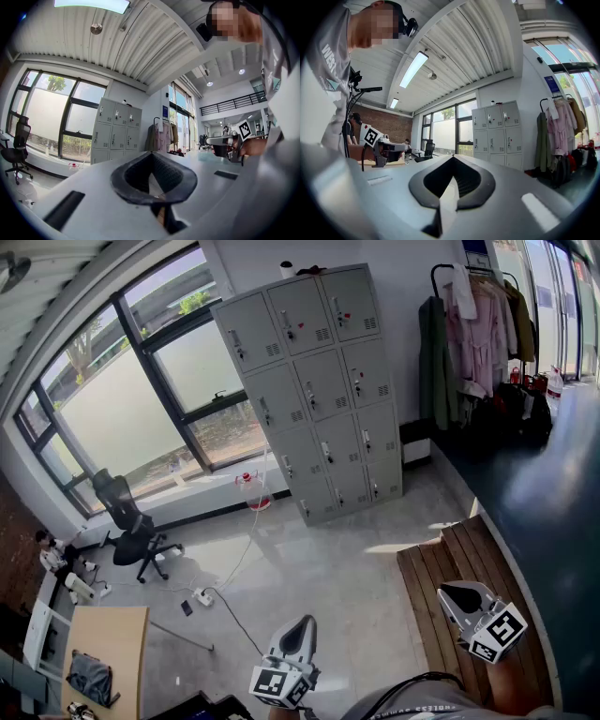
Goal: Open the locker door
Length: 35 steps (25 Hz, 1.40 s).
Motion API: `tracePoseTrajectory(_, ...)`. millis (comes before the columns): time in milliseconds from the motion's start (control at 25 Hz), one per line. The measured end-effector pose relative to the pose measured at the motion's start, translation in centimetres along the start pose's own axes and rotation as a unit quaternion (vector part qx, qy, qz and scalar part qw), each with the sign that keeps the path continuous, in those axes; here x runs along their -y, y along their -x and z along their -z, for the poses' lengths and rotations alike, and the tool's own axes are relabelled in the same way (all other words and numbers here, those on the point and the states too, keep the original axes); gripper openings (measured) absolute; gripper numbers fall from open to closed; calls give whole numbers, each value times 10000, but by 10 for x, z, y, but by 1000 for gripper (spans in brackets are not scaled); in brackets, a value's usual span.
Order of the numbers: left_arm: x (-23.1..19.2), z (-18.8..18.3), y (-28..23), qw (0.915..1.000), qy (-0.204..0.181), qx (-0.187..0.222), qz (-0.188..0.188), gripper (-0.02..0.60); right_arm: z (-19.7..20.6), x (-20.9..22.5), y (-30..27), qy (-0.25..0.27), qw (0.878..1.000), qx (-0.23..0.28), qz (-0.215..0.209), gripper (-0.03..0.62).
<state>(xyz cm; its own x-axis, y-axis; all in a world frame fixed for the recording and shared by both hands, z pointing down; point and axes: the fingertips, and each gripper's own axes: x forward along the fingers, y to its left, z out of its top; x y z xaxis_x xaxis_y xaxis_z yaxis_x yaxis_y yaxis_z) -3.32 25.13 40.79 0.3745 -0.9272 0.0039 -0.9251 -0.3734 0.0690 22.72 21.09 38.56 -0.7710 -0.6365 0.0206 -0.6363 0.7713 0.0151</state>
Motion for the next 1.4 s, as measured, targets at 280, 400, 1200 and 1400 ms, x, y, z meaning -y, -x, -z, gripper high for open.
tracePoseTrajectory(280,1,3,6,10000,-25,-5,-5,8,4,-6,3,-1,10000,-2,3,-8)
tracePoseTrajectory(400,1,3,4,10000,-27,-7,-8,8,5,-5,2,7,10000,4,3,-8)
tracePoseTrajectory(1200,-4,10,4,10000,-5,-81,20,6,6,-3,0,-46,10000,-28,63,-8)
tracePoseTrajectory(1400,-14,12,1,9999,-35,-105,1,6,5,3,-8,13,10000,5,41,-8)
